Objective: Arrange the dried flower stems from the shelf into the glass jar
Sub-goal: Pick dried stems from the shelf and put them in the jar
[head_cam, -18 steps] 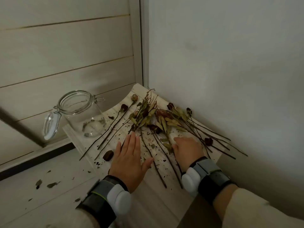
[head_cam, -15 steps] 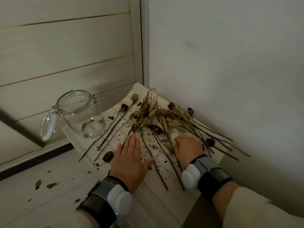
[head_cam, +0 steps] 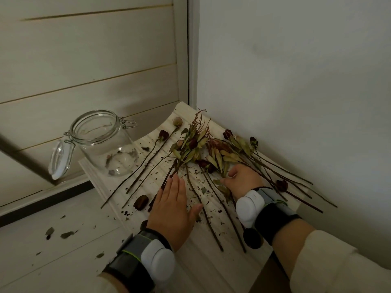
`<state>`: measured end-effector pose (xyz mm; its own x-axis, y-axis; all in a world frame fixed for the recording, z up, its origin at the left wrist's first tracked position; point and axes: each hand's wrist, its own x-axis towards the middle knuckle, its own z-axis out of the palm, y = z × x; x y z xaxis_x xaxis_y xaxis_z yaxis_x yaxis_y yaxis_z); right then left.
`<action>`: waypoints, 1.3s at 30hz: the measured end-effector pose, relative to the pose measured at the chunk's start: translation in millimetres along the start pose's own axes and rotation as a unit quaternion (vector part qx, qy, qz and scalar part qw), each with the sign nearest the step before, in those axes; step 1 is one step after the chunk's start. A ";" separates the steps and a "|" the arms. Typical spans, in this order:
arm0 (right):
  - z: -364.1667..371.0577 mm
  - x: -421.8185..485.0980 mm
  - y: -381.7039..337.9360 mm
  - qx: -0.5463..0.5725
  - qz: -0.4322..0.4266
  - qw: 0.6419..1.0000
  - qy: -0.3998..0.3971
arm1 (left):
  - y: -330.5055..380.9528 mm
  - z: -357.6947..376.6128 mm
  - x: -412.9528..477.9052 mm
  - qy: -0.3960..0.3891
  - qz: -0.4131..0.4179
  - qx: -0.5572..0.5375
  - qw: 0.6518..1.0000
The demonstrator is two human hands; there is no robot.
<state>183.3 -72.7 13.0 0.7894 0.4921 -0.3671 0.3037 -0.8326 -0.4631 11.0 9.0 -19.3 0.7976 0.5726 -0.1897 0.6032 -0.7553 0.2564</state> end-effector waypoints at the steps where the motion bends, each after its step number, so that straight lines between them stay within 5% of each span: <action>1: 0.4 0.5 -0.4 0.002 -0.001 1.000 -0.002 | -0.2 0.1 0.4 -0.004 -0.001 0.002 1.000; 20: -3.0 -13.8 -8.6 0.134 -0.008 0.990 0.047 | 5.2 -3.9 -0.5 -0.035 -0.021 0.001 0.999; 28: -3.6 -28.0 -13.8 0.174 -0.006 0.982 0.072 | 23.4 -22.9 0.4 0.031 -0.016 -0.131 0.991; 31: -5.1 -33.3 -13.4 0.181 -0.008 0.981 0.074 | 39.0 -32.2 5.2 -0.015 -0.095 -0.358 0.929; 34: -5.0 -37.0 -11.9 0.188 -0.006 0.979 0.073 | 54.8 -36.2 11.7 -0.124 -0.198 -0.586 0.776; 36: -5.2 -38.9 -11.0 0.188 -0.005 0.979 0.076 | 62.9 -33.9 15.8 -0.163 -0.227 -0.648 0.708; 39: -5.3 -39.9 -7.8 0.194 0.006 0.978 0.073 | 70.6 -31.6 17.2 -0.162 -0.253 -0.694 0.654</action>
<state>152.3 -87.2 35.5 0.8675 0.4188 -0.2684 0.0912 -0.6643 -0.7419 67.1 -24.4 25.5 0.5915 0.3699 -0.7165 0.3855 0.6506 0.6542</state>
